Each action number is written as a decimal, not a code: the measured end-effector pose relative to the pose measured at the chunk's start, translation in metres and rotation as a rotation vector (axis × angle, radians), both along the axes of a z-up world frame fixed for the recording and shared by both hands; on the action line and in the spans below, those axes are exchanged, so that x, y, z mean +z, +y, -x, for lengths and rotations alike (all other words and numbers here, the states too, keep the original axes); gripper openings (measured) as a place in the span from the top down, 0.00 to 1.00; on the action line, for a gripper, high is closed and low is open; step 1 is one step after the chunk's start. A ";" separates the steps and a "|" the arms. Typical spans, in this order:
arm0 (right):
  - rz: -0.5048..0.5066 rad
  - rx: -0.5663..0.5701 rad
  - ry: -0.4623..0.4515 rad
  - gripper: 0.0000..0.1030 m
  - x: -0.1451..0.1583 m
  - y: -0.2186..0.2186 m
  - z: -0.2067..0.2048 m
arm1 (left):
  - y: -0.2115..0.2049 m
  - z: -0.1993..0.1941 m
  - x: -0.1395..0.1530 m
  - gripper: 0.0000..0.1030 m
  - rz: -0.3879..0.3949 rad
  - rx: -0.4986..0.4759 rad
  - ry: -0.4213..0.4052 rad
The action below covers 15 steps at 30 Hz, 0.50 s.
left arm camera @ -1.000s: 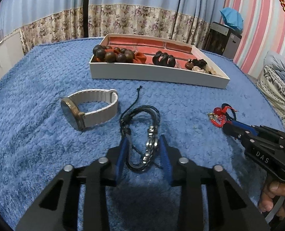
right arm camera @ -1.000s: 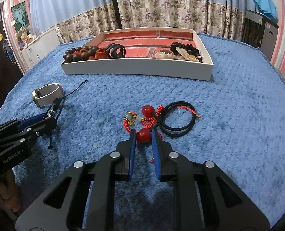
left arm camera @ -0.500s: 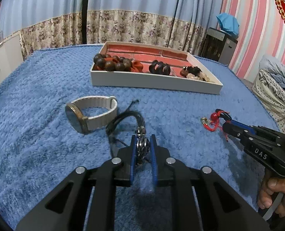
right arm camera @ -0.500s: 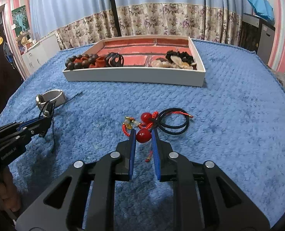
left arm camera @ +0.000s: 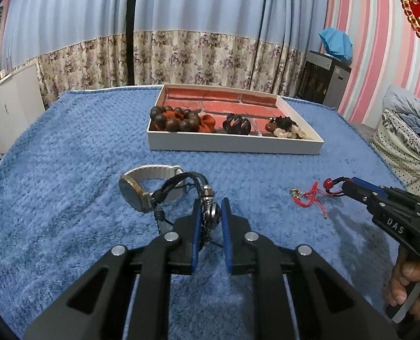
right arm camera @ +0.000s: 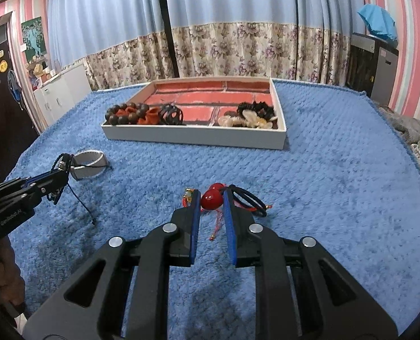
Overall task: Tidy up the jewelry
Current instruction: 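Close left gripper on leather bracelet while right gripper grasps red bead bracelet with black cord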
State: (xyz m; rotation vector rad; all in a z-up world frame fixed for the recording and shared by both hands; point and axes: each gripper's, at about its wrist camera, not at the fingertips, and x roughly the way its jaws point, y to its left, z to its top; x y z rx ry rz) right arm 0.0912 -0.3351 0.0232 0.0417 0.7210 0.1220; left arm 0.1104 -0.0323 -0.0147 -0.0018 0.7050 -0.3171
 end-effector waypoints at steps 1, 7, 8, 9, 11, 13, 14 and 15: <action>0.000 -0.002 -0.005 0.83 0.002 -0.001 0.001 | 0.000 0.001 0.002 0.87 0.001 0.000 -0.003; 0.000 -0.015 -0.041 0.83 0.016 -0.007 0.010 | 0.001 0.009 0.011 0.87 0.006 -0.005 -0.026; -0.001 -0.017 -0.048 0.83 0.018 -0.008 0.011 | 0.000 0.010 0.013 0.87 0.006 -0.008 -0.029; 0.002 -0.018 -0.055 0.83 0.020 -0.008 0.013 | 0.001 0.012 0.015 0.87 0.008 -0.010 -0.033; 0.009 -0.019 -0.068 0.83 0.024 -0.007 0.015 | 0.001 0.014 0.020 0.87 0.010 -0.012 -0.042; 0.006 -0.018 -0.081 0.83 0.029 -0.008 0.018 | 0.002 0.016 0.024 0.87 0.008 -0.012 -0.052; 0.007 -0.017 -0.084 0.83 0.030 -0.007 0.018 | 0.002 0.017 0.026 0.87 0.007 -0.012 -0.058; 0.009 -0.015 -0.090 0.83 0.032 -0.006 0.019 | 0.002 0.017 0.028 0.87 0.007 -0.012 -0.062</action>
